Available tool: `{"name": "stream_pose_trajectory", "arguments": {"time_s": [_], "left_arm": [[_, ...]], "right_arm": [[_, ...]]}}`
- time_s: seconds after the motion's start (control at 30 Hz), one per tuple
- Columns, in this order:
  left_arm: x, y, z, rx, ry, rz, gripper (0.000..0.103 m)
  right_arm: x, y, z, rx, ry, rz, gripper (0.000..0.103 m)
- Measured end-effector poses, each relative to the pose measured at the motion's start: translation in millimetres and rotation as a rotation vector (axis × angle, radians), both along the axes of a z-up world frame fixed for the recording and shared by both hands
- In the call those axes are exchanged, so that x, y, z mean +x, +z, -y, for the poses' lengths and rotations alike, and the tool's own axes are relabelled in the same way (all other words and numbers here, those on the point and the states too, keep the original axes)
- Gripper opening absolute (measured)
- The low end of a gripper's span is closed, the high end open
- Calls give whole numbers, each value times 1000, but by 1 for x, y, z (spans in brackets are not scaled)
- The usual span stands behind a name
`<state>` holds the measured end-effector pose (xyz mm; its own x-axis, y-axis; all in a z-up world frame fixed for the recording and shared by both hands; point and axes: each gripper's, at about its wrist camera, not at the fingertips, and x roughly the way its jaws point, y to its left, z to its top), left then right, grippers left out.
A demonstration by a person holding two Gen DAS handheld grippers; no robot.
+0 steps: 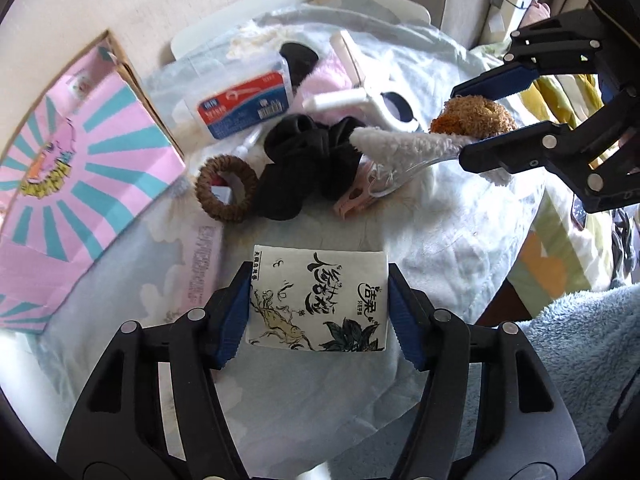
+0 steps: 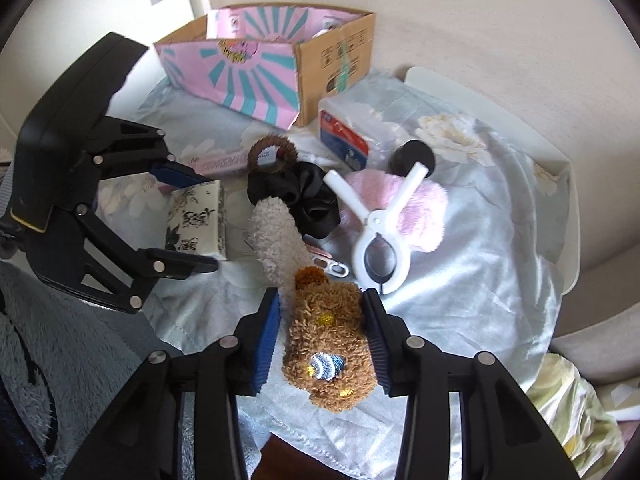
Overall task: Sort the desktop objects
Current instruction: 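Grasp the white tissue pack with left gripper while right gripper grasps teddy plush, then carry the tissue pack and teddy plush over the cardboard box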
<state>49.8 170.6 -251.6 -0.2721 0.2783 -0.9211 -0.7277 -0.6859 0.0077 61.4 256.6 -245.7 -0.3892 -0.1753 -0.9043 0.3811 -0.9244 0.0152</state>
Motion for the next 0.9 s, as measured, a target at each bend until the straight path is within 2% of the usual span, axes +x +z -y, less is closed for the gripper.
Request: {"name": "stream_pose_trajectory", "arguments": {"time_s": [0.13,0.23,0.47,0.7,0.9], "left_arm": [[4,15,7,37,7,12,60],[5,23,10,33,3,-16,60],[2,54,17,50,39,-73,60],[-20,96,40,140,152,-111,60],[-45,134,79,199,294,-178,60]], "right_arm": [[4,3,-2,10,-21,-6,38],[6,4,-2,22,-31,-13,38],[8,33,-7,-5,-69,-81,38],[-3,65,-21,-98,-159,-126,38],[-23,95,-18,-123,-170,-187,38]]}}
